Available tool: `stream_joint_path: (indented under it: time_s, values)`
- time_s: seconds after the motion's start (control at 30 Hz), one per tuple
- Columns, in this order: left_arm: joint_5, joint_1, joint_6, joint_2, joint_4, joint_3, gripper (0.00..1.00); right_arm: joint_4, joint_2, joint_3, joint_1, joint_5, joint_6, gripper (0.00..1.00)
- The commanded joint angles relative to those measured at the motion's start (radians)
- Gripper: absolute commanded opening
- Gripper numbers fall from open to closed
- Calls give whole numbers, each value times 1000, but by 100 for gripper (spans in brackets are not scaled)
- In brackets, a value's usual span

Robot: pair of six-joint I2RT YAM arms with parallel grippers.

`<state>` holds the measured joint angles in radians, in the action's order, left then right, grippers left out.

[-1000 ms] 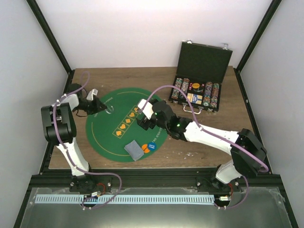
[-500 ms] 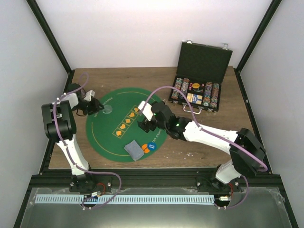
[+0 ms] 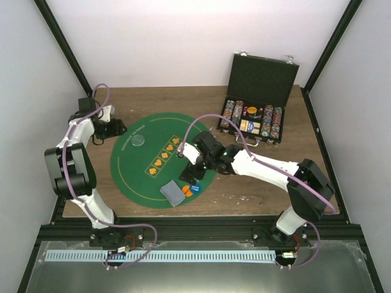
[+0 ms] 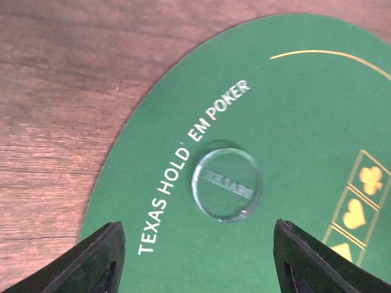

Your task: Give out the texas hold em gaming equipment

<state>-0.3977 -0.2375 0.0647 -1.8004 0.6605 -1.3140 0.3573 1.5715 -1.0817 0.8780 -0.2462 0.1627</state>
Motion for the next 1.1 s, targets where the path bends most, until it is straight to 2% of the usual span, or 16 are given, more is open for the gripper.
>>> stream_joint_path:
  time_s: [0.0, 0.37, 0.53, 0.77, 1.07]
  values:
    - [-37, 0, 92, 100, 77, 29, 68, 126, 57, 14, -9, -189, 26, 99]
    - [-76, 1, 158, 231, 138, 104, 70, 173, 218, -47, -11, -110, 117, 94]
    - [-81, 1, 151, 228, 134, 108, 70, 193, 236, -47, -10, -116, 118, 86]
    - [-78, 1, 146, 220, 129, 107, 69, 184, 233, -9, -4, 26, 81, 75]
    - [-78, 1, 149, 215, 131, 108, 69, 170, 235, 0, 40, 93, 81, 73]
